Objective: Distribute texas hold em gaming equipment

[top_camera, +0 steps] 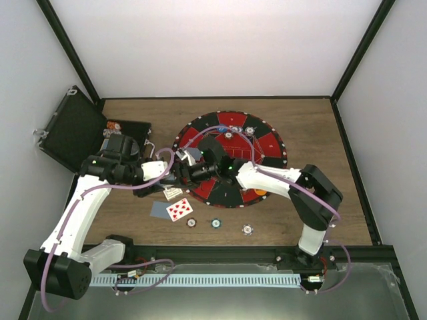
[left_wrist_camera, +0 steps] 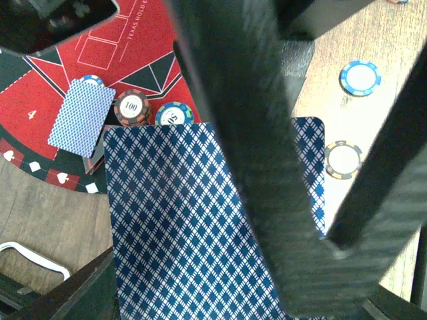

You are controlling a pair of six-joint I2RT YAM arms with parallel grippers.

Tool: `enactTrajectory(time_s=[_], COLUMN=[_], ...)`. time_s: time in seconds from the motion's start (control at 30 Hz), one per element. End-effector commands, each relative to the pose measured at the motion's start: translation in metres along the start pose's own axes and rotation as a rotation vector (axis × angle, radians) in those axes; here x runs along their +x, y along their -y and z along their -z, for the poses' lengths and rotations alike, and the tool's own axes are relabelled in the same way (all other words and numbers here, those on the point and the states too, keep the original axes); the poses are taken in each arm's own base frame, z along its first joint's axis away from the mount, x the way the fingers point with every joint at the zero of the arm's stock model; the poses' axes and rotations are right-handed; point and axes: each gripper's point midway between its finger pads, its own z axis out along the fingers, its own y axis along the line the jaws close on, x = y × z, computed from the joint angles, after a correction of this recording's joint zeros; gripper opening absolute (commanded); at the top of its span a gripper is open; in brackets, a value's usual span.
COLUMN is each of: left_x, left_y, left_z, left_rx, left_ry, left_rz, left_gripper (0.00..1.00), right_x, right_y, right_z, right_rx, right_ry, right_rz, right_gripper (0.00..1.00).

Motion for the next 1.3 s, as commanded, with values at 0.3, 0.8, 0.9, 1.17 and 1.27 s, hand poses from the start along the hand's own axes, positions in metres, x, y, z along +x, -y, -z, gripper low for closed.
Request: enactTrajectory(time_s=[0.3, 0.8, 0.9, 1.17, 1.27], left_x=[-0.011, -0.015, -0.016, -0.016, -0.015], left_y=[0.004, 0.008, 0.006, 0.005, 0.004], left_z=[0.007, 0.013, 0.013, 0.013, 0.012], left_rx=[0.021, 0.018, 0.015, 0.012, 0.011], left_ry=[0.038, 0.058, 0.057, 0.057, 0.054], left_rz=[-0.020, -0.035, -0.033, -0.035, -0.039], left_gripper=[0.04, 0.04, 0.04, 0.04, 0.04], right_x=[-0.021, -0.019, -0.020, -0.019, -0.018], right_y=[0.001, 0.054, 0.056, 0.055, 0.056], right_z=[-0.027, -0.005, 0.003, 0.012, 0.015], right_rx=[-0.057, 0.043, 0.064, 0.084, 0.088], right_ry=[-0.023, 0.013, 0.030, 0.041, 0.045], right_rz=[0.009, -0.086, -0.085, -0.080, -0.081], right_gripper=[0.84, 0.74, 0.72, 0.67, 0.65])
